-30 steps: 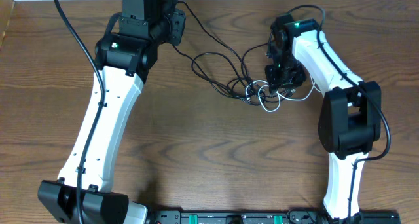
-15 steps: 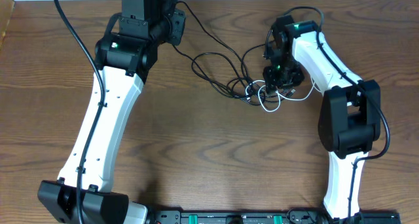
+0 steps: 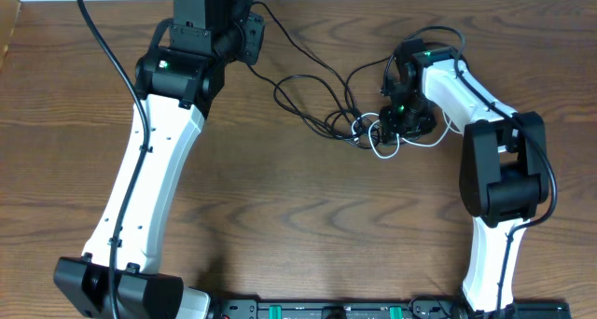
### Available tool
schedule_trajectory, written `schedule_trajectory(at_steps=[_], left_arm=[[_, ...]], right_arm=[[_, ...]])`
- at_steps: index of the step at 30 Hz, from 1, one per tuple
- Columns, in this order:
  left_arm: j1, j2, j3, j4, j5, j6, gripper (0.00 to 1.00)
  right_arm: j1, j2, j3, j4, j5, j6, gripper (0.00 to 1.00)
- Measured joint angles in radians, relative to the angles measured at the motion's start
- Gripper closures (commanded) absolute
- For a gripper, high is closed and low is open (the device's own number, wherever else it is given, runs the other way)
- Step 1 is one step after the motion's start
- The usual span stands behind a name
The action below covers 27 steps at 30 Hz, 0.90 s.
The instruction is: Untangle cables
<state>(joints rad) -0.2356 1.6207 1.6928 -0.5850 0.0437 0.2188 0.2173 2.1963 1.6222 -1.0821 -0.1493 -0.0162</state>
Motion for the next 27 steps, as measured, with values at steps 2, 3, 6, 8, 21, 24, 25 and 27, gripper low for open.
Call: schedule_trajectory(at_steps=[2, 3, 6, 8, 21, 24, 25, 27], left_arm=[[0.0, 0.0, 0.0, 0.0, 0.0, 0.0, 0.92], [0.0, 0.0, 0.0, 0.0, 0.0, 0.0, 0.93], [0.0, 0.0, 0.0, 0.0, 0.003, 0.0, 0.93], [0.0, 0.0, 0.0, 0.0, 0.003, 0.0, 0.93], [0.0, 0.0, 0.0, 0.0, 0.014, 0.0, 0.92], [0.0, 0.0, 0.0, 0.001, 0.014, 0.0, 0.93], [0.0, 0.0, 0.0, 0.0, 0.014, 0.0, 0.93], [0.0, 0.0, 0.0, 0.001, 0.015, 0.0, 0.92]], right_arm=[[0.0, -0.008, -0.019, 0.006, 0.0, 0.002, 0.62], [0.0, -0.014, -0.034, 0.008, -0.001, 0.0, 0.63], [0.002, -0.034, -0.071, 0.029, -0.002, 0.005, 0.7], [0.005, -0.046, -0.094, 0.04, -0.002, 0.013, 0.83], [0.024, -0.058, -0.12, 0.056, -0.037, 0.038, 0.99], [0.024, -0.058, -0.121, 0.065, -0.05, 0.032, 0.99], [0.024, -0.058, -0.122, 0.071, -0.066, 0.03, 0.99], [0.033, -0.056, -0.127, 0.078, -0.11, 0.028, 0.99]])
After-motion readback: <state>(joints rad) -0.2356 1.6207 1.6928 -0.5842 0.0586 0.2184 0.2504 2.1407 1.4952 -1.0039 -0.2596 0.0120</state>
